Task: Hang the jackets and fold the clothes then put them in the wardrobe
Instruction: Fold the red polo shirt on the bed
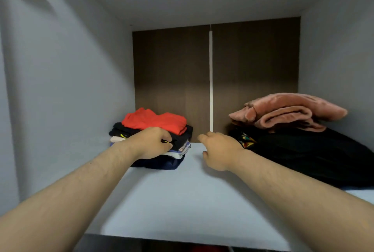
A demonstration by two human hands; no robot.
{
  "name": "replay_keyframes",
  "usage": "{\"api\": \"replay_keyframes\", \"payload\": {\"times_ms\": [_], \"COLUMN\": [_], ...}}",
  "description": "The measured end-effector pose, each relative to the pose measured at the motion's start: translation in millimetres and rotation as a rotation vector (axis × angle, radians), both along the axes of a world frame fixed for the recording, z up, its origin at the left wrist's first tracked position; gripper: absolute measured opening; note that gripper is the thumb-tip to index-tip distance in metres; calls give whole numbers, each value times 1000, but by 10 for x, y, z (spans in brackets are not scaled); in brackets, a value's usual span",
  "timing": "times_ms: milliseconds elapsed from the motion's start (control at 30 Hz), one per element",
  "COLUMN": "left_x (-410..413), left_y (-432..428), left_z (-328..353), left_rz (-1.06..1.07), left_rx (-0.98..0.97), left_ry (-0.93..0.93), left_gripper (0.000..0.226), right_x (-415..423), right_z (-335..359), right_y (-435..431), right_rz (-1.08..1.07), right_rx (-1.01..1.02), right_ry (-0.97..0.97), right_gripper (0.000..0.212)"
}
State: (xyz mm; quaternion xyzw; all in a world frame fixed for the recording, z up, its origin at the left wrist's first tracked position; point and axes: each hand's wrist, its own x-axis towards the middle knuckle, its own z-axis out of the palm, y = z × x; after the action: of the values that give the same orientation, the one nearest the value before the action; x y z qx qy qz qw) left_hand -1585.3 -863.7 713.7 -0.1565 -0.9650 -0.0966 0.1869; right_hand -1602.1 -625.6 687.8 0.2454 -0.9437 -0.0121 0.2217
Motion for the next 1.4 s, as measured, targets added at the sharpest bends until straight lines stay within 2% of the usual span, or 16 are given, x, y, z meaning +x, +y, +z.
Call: {"api": "replay_keyframes", "payload": {"times_ms": [233, 367, 633, 733, 833, 1000, 1100, 1267, 1400], "left_x": [487, 675, 1264, 1592, 2008, 2895, 3411, 4247, 5201], "left_y": [53, 263, 969, 1432, 1907, 2586, 2964, 3528, 3988], "left_z": [68, -138, -248, -332, -399, -544, -586, -661, -846], "left_rz": [-90, -199, -453, -605, -737, -971, -1105, -1226, -1357], "left_rx": [65, 6, 150, 202, 190, 231, 183, 281, 245], "left_ry": [39, -19, 11, -12, -2, 60, 119, 14, -82], "left_gripper": [23, 22, 35, 37, 38, 31, 26, 18, 26], "right_x": [735, 1201, 2570, 3189, 3839, 4987, 5711, 6976, 8080], "right_z": [-1, -85, -24, -101, -204, -428, -539, -676, -808], "right_y": [184, 332, 916, 1173, 1446, 1802, 1975, 2274, 2438], "right_rz": [-137, -217, -441, -553, -668, -838, -932, -1145, -1303], "right_rx": [-73, -64, -131, -135, -179, -183, -188, -214, -270], "right_ry": [-41, -93, 27, 54, 75, 100, 131, 151, 155], "right_gripper": [40, 51, 63, 61, 51, 54, 51, 48, 48]}}
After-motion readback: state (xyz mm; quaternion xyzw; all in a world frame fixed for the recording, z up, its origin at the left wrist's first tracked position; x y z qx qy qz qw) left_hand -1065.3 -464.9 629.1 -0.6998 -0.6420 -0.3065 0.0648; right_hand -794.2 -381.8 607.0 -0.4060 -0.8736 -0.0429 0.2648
